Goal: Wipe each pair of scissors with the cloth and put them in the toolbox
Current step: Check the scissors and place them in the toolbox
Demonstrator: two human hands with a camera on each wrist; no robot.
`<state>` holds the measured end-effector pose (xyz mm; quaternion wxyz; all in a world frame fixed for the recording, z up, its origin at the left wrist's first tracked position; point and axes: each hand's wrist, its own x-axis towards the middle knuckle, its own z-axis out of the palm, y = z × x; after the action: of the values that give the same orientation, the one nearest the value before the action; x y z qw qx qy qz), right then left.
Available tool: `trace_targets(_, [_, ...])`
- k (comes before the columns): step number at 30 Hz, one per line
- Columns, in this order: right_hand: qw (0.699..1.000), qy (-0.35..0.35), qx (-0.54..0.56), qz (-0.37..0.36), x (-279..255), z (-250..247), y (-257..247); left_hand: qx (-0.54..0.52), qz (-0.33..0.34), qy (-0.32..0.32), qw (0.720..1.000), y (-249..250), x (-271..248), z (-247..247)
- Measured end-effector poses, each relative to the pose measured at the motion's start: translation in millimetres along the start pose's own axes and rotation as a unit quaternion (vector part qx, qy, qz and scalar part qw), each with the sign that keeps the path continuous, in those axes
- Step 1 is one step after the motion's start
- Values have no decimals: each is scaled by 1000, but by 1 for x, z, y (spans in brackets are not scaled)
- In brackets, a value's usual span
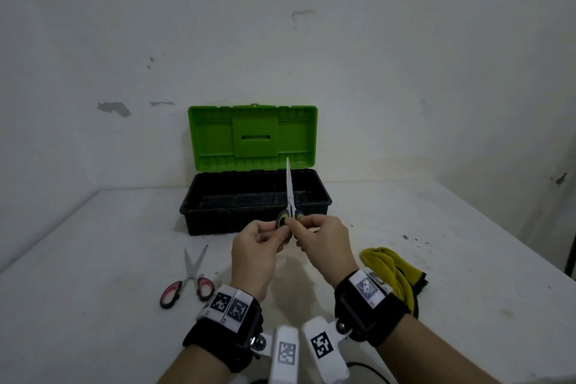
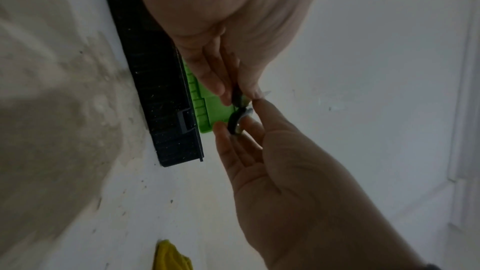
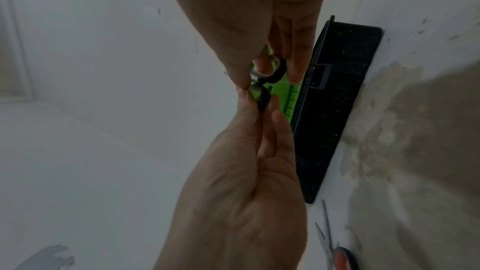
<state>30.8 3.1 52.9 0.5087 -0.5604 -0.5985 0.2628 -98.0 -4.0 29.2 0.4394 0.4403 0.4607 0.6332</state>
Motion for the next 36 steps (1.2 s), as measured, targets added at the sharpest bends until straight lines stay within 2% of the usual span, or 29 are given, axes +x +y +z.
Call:
trace_targets(6, [998,-17,-66,-17,41,11,-19,65,44,-50,996,18,34,-15])
trace_targets(8, [995,-18,-99,-13,61,16,-24,115,63,-57,990,24,54,-29])
trace_targets(13, [977,-51,-208,12,122,36,-29,290,111,11,950,39,116,-86])
trace_targets(18, [943,-105,-307,70,166,85,-22,381,60,48,921,27,170,-138])
trace_targets(25, [893,-213,-387,85,188,134,-6,376,-41,19,926,-10,207,-155])
trace_targets(34, [875,-244,-410,84,205,157,12,371,1,11,929,-31,213,-155])
trace_targets(36, [859,-263,-434,73,204,160,16,370,2,12,929,-33,215,-156])
